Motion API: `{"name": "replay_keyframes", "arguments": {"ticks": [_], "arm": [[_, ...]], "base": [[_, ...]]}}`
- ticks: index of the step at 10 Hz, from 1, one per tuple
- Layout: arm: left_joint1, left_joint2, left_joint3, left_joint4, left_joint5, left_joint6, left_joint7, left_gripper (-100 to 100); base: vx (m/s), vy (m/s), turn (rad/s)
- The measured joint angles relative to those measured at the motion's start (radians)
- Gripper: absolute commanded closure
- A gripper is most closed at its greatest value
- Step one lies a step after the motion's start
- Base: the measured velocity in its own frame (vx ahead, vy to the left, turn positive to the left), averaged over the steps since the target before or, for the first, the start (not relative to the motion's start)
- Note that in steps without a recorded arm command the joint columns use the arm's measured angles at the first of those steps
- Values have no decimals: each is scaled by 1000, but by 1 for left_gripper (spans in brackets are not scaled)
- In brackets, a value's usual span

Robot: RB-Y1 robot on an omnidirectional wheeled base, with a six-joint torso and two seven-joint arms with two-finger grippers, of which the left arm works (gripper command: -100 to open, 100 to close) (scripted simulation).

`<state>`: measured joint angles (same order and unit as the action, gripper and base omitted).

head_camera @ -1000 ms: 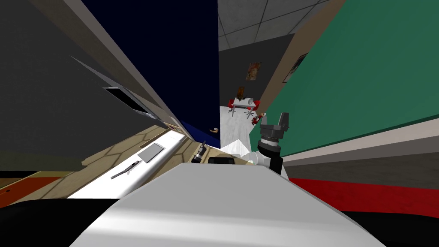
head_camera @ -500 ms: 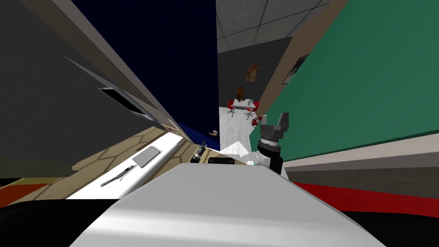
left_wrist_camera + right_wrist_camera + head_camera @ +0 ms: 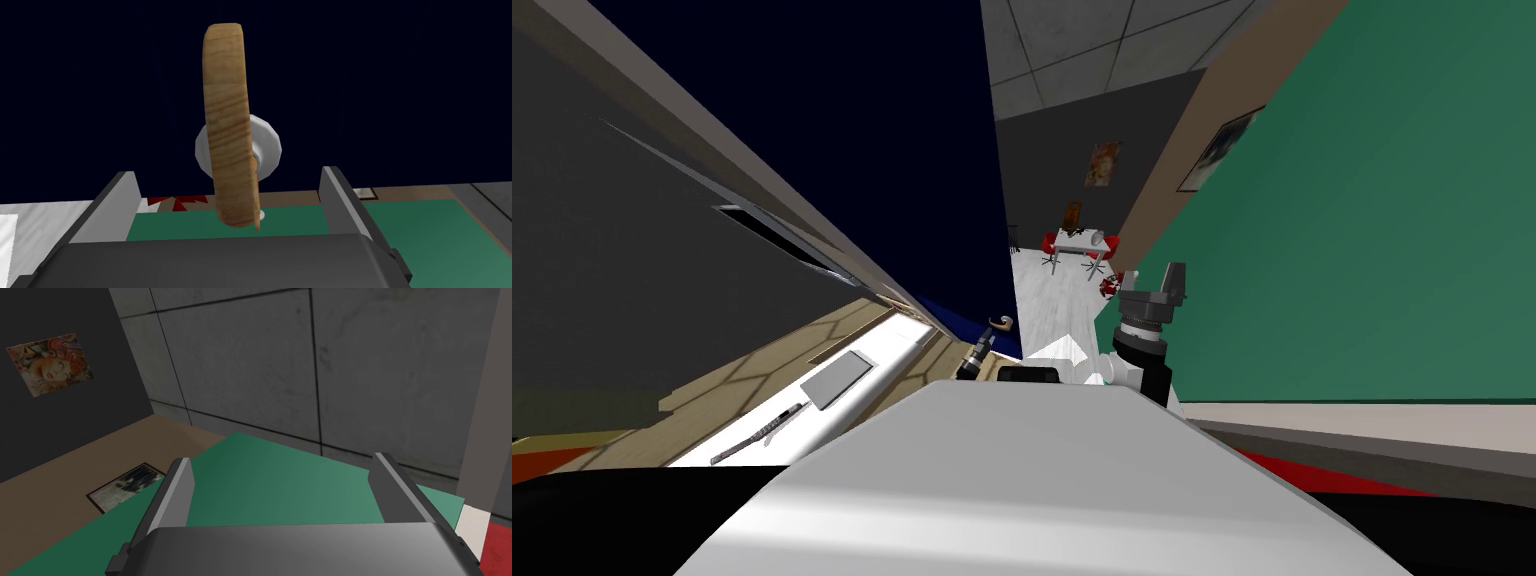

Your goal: Push the door open

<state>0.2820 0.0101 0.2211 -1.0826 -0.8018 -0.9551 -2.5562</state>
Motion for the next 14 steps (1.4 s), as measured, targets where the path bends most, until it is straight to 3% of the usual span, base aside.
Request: {"name": "replay_keyframes", "arguments": {"ticks": [3, 4, 10, 14], "arm": [[-15, -42, -6, 11, 9, 11, -9, -100], [-15, -44, -7, 10, 9, 12, -8, 100], [-13, -41, -6, 13, 8, 13, -10, 100], [-20, -28, -10, 27, 30, 18, 64, 100]], "base": [[131, -38, -2], [-6, 1, 1], [-8, 2, -1], [19, -11, 3]]}}
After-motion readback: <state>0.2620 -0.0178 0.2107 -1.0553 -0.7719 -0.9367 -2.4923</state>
